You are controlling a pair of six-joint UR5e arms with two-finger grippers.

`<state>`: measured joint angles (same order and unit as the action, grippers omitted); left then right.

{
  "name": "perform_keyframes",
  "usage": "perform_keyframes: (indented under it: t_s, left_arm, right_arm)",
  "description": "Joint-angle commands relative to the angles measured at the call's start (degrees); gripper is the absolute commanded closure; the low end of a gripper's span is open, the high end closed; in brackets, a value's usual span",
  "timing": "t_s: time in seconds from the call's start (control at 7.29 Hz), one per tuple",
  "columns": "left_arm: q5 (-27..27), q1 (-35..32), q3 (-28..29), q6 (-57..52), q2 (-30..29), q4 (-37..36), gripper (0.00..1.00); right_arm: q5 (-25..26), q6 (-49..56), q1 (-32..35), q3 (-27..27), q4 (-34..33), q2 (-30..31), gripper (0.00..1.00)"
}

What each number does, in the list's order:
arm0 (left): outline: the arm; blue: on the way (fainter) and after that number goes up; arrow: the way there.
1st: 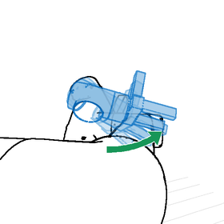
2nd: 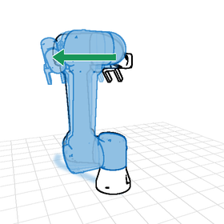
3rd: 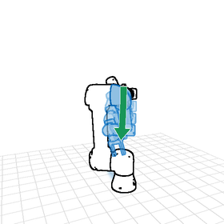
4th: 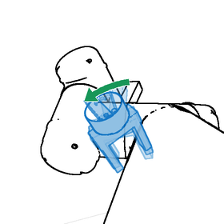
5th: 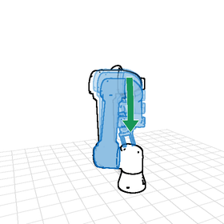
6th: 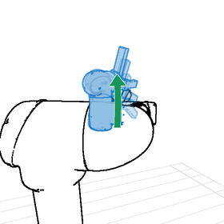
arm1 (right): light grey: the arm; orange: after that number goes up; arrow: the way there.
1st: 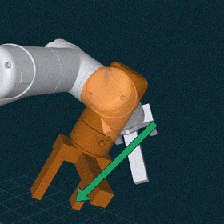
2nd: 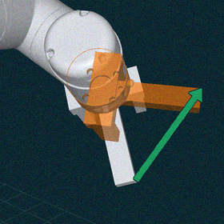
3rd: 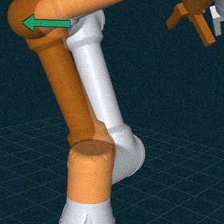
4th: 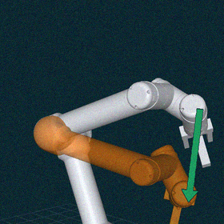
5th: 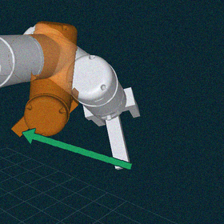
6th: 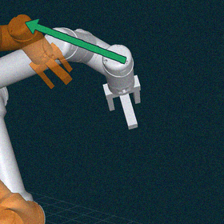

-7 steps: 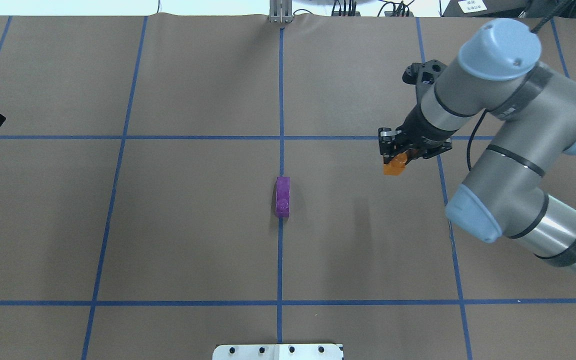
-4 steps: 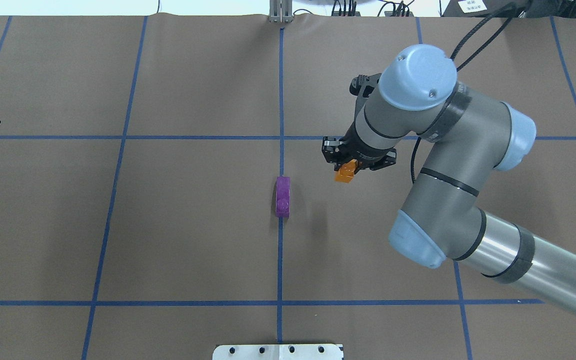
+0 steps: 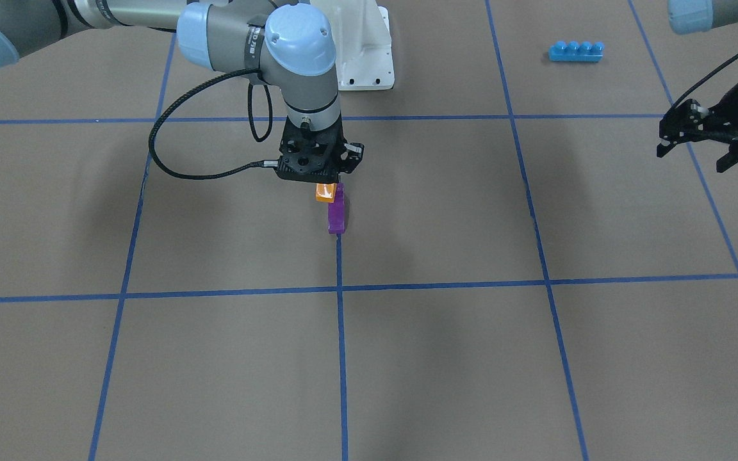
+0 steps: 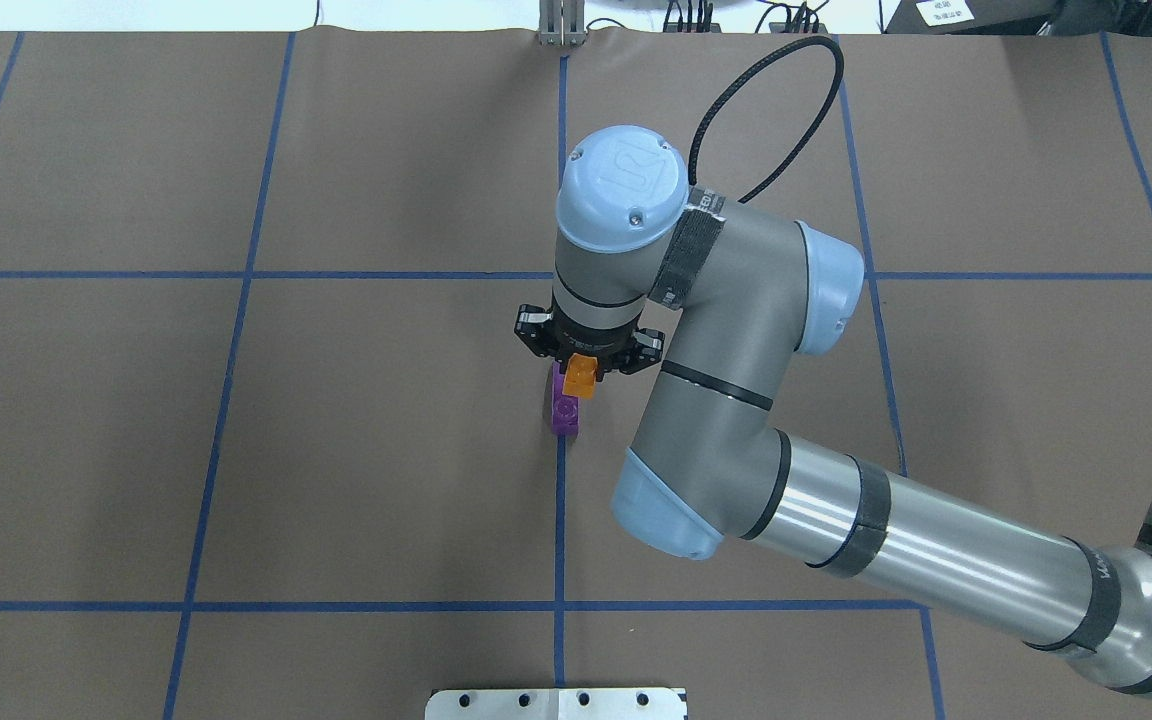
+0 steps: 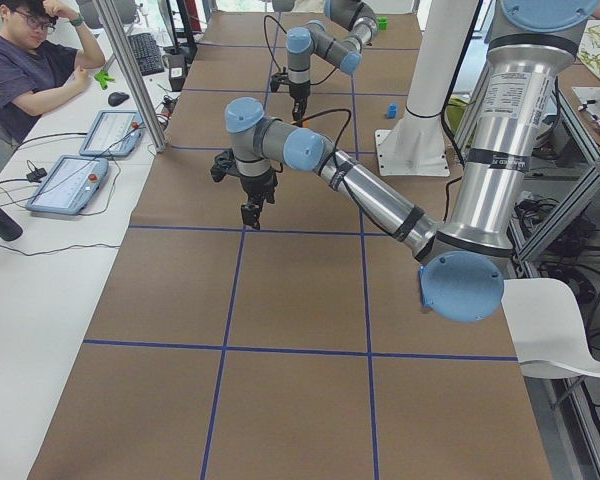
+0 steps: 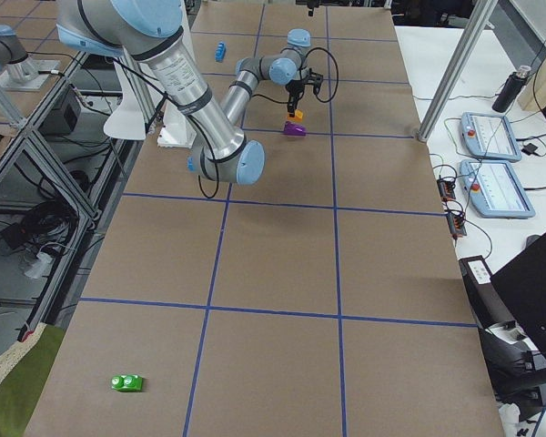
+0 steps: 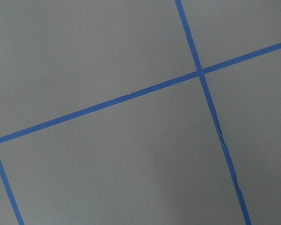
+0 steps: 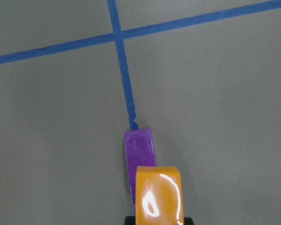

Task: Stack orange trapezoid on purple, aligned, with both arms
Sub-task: 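Carry the orange block with the right gripper above the purple block, then lower and align the orange block onto the purple block, then open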

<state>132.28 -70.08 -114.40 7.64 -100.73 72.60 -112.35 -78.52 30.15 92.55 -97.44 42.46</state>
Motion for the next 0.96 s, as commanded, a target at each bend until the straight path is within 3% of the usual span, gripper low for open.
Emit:
perform_keyframes:
  t_s: [0.0,0.27,0.55,0.82]
  left_arm:
    - [0.00,0.03,-0.03,0.09,0.00,0.00,0.00]
    - [0.00,0.03,-0.03,0.09,-0.08,0.00,0.00]
    - [0.00,0.03,0.05,0.09,-0.08,0.00,0.00]
    - [0.00,0.12,0.05,0.09,-0.08,0.00,0.00]
  right_arm:
    - [0.12,5.89,-0.44,-0.44,-0.12,0.17,1.00]
    - [0.73,11.01,-0.87,-0.44,-0.12,0.78,1.00]
    - [4.14,11.02,-3.32,-1.05,-0.03,0.17,1.00]
    - [4.42,11.02,-3.60,-2.01,-0.03,-0.01,1.00]
